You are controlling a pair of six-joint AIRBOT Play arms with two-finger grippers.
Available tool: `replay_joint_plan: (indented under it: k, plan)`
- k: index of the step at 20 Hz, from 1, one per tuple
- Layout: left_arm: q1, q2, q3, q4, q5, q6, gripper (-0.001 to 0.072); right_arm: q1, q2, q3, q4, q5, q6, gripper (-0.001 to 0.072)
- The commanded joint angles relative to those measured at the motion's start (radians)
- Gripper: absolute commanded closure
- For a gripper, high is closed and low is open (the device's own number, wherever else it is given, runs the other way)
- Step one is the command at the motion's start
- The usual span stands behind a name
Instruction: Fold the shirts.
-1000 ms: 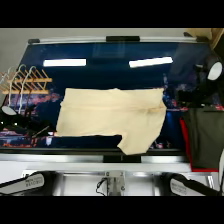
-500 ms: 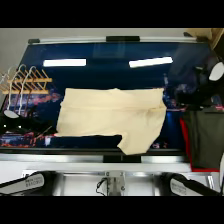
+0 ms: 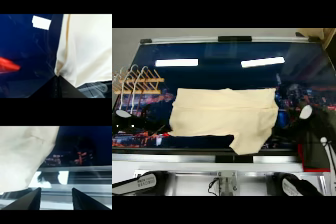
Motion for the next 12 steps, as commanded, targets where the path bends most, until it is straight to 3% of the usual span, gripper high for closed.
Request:
replay_joint_plan:
  k: [1, 4, 8, 9, 10, 12]
  plan:
    - [0.000, 0.004, 0.001, -0.008, -0.016, 0.011, 0.0676, 0.002, 0.038, -0.210, 0.214, -0.226, -0.008, 0.0200]
    - [0.000, 0.004, 0.001, -0.008, -0.023, 0.011, 0.0676, 0.002, 0.038, -0.219, 0.266, -0.338, -0.021, 0.0200]
    - [-0.001, 0.004, 0.001, -0.008, -0.026, 0.010, 0.0676, 0.002, 0.033, -0.219, 0.264, -0.379, -0.013, 0.0202]
    - [-0.001, 0.004, 0.001, -0.011, -0.026, 0.011, 0.0676, 0.002, 0.021, -0.219, 0.266, -0.378, -0.013, 0.0236]
    - [-0.001, 0.004, 0.001, -0.013, -0.026, 0.011, 0.0676, 0.002, 0.005, -0.219, 0.280, -0.377, -0.014, 0.0363]
    - [-0.001, 0.004, 0.001, -0.026, -0.027, 0.034, 0.0675, 0.002, -0.028, -0.219, 0.326, -0.372, -0.018, 0.0538]
